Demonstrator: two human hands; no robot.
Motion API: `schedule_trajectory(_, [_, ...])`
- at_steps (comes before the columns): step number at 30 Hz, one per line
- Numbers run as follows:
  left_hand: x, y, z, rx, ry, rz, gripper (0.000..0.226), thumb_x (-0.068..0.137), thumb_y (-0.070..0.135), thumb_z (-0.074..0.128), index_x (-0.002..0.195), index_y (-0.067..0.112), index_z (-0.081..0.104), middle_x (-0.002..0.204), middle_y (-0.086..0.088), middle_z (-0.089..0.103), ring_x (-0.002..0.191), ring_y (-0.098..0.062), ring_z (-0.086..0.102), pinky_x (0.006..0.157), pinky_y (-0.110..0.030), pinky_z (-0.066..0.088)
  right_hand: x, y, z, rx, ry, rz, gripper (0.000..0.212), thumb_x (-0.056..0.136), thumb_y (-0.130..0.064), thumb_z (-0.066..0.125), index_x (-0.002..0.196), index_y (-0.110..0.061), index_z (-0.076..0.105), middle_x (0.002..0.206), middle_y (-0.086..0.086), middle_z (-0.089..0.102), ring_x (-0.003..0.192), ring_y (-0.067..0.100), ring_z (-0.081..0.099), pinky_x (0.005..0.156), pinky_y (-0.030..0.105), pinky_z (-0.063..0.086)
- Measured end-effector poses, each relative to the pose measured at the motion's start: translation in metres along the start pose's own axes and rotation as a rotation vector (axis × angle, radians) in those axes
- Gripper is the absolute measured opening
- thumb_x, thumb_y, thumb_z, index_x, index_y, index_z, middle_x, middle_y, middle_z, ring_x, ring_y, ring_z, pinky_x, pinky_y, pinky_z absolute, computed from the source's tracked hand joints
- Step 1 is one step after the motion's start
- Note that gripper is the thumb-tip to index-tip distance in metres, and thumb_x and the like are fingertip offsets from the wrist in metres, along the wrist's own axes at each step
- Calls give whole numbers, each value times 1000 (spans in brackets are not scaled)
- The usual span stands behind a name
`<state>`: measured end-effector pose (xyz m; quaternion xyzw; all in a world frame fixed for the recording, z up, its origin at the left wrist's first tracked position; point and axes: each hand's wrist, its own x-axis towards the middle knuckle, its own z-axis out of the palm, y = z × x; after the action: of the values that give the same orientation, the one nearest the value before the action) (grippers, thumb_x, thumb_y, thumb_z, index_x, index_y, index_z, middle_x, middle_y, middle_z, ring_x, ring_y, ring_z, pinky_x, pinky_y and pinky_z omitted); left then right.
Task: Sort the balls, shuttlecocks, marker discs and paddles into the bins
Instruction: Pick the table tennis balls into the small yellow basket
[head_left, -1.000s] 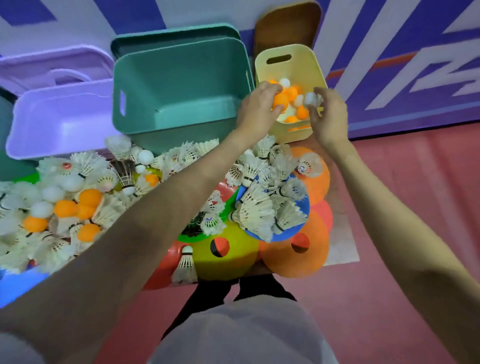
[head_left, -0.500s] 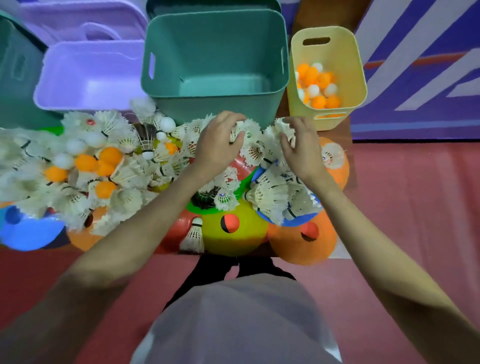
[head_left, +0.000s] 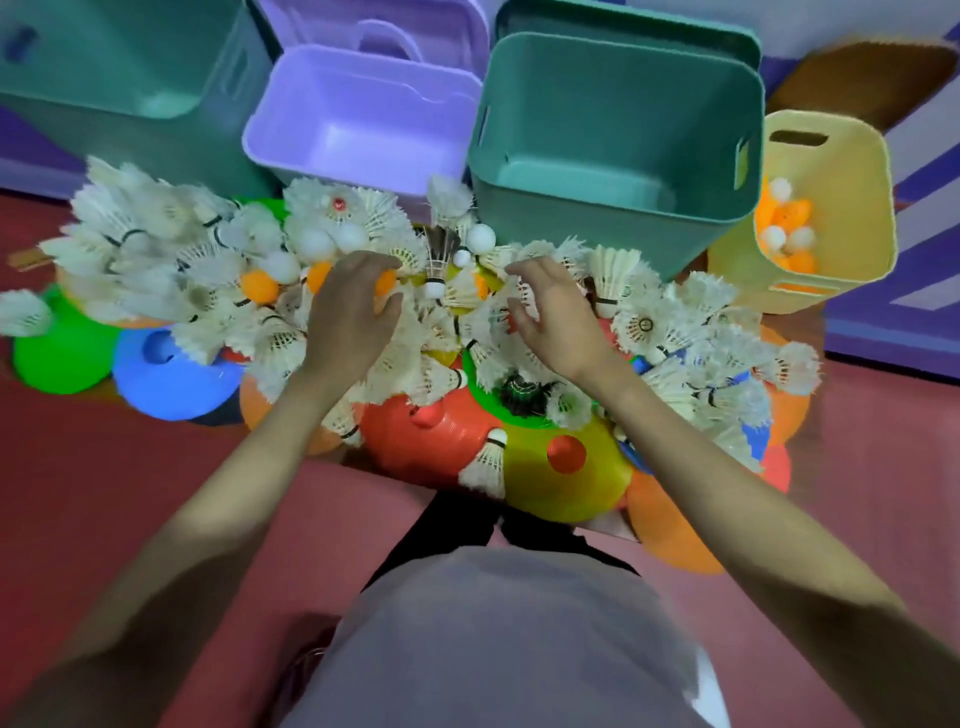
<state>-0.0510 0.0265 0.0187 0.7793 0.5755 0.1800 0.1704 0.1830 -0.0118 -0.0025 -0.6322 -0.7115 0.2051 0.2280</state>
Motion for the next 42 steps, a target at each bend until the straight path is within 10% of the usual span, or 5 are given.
schedule_trajectory(23, [49,-90,-18,-66,106,-124,46,89,28,68,128,7,56,126,-14,56,115,-30,52,89,-37,43,87,-91,81,-258,-167,-170,51,85,-12,64,134,-9,51,132,9,55,119,32,46,100,38,33])
schedule_trajectory(42, [40,7,10,-254,122,159,32,86,24,68,114,9,63,113,-6,62,103,-21,58,86,-27,44,6,10,-9,-44,230,0,36,89,-18,61,122,-3,57,117,15,61,105,33,56,90,37,41])
